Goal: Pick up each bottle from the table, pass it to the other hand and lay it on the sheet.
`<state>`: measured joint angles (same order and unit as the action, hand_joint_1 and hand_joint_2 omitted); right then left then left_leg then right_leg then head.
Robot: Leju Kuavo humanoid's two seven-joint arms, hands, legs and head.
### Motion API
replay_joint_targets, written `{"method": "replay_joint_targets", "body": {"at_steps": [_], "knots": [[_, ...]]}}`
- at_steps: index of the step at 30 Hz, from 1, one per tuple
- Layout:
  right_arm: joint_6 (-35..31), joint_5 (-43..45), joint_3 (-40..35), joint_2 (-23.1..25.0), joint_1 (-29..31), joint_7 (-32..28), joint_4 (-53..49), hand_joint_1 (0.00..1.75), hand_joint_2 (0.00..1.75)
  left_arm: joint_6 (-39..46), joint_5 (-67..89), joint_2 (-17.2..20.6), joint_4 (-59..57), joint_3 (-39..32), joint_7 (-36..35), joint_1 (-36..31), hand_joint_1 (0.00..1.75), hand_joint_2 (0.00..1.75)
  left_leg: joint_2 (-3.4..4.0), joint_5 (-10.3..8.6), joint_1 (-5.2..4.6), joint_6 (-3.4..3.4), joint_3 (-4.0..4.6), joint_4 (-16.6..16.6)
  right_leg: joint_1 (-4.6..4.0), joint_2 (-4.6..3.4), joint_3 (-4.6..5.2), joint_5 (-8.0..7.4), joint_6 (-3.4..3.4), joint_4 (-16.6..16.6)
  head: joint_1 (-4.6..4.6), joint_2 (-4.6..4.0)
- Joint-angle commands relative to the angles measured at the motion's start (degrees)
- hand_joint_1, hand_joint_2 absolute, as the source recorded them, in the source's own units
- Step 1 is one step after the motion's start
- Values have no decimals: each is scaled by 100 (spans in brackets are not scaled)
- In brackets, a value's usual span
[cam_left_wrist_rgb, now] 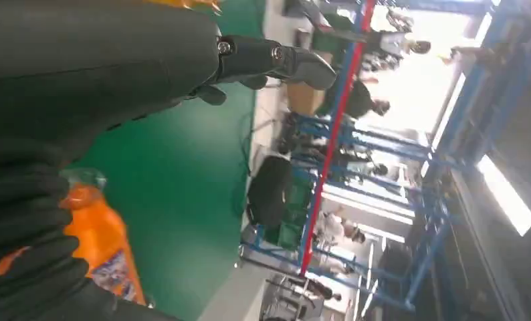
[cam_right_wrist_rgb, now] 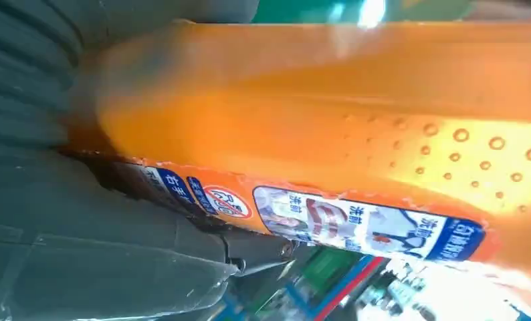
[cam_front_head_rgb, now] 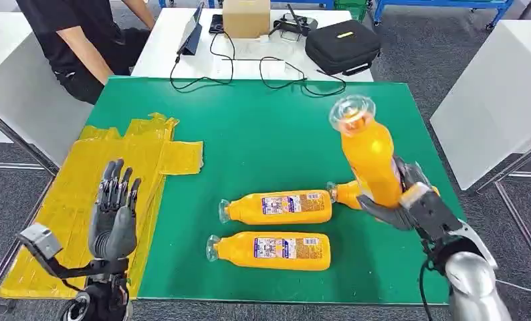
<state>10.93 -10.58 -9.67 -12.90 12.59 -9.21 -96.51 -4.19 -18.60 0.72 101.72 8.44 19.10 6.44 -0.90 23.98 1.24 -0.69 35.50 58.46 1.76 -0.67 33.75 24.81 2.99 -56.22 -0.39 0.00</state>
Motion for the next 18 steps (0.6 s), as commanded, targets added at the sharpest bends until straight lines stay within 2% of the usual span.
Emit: {"method": "replay_joint_targets", "body": {"at_steps": [1,4,7,8,15,18], "knots": [[-345,344,-1476,1386,1600,228,1799,175,175,341,-448,179,-600,599,-108,-1017,0,175,44,-8,0,4,-15,-7,-5,-30,1,-15,-22,1,0,0],[-422,324,-1720,1644,1667,328,1844,175,175,398,-473,115,-428,537,-141,-898,0,175,32,-13,-1,4,-6,-5,-2,-25,8,-19,-22,-5,-2,0],[-443,364,-1728,1633,1693,338,1867,175,175,407,-462,70,-431,552,-178,-938,0,175,47,-4,3,2,-21,-6,-9,-28,0,-13,-39,-4,-2,0],[-445,373,-1719,1617,1694,337,1868,175,175,407,-462,67,-435,549,-178,-938,0,175,14,-14,0,1,4,-2,-3,-5,15,-14,-21,-6,0,0],[-446,383,-1713,1600,1701,334,1865,175,175,405,-461,60,-457,543,-183,-962,0,175,10,-15,-1,0,20,-2,-2,0,24,-14,-24,-4,2,0],[-548,318,-1798,1699,1811,422,1895,175,175,334,-433,-37,-610,607,-282,-1188,0,175,7,-15,0,1,23,1,-4,5,27,-13,-28,-8,2,0]]}}
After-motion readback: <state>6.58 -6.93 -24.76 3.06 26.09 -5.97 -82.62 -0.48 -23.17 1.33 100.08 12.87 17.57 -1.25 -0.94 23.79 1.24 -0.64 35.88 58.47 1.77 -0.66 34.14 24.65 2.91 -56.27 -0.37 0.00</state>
